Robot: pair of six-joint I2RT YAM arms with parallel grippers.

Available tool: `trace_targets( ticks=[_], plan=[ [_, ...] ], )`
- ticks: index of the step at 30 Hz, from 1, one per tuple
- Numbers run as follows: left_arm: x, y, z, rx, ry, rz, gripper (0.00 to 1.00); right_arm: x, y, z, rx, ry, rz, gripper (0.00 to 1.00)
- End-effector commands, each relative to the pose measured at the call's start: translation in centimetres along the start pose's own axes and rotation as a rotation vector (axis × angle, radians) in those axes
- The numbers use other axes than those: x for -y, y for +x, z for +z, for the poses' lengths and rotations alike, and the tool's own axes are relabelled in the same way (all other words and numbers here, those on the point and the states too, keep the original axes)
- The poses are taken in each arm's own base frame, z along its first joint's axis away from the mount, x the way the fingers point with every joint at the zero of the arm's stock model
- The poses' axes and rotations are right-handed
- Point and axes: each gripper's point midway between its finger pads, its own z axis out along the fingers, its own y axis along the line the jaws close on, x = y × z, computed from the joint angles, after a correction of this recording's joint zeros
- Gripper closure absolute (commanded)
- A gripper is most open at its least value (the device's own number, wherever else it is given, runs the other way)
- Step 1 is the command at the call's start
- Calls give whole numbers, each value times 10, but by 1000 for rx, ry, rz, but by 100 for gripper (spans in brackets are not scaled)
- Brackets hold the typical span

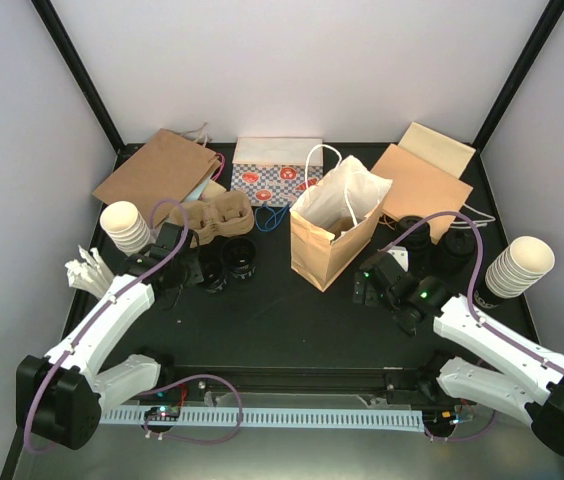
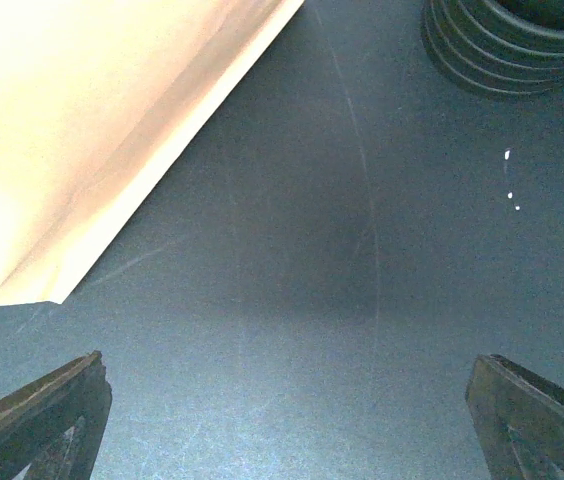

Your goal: Pack the takeout coffee

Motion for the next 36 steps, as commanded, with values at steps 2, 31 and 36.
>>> trace_targets(
  ticks=[2,31,36],
  plan=[
    [2,-10,-5,34,9,-14,87,6,-3,0,21,25,22,0],
    [-2,-29,-45,92,-2,-29,99,6,-2,0,19,24,21,0],
    [-3,-30,-49,102,-7,-31,98,6,-1,1,16,24,20,0]
  ],
)
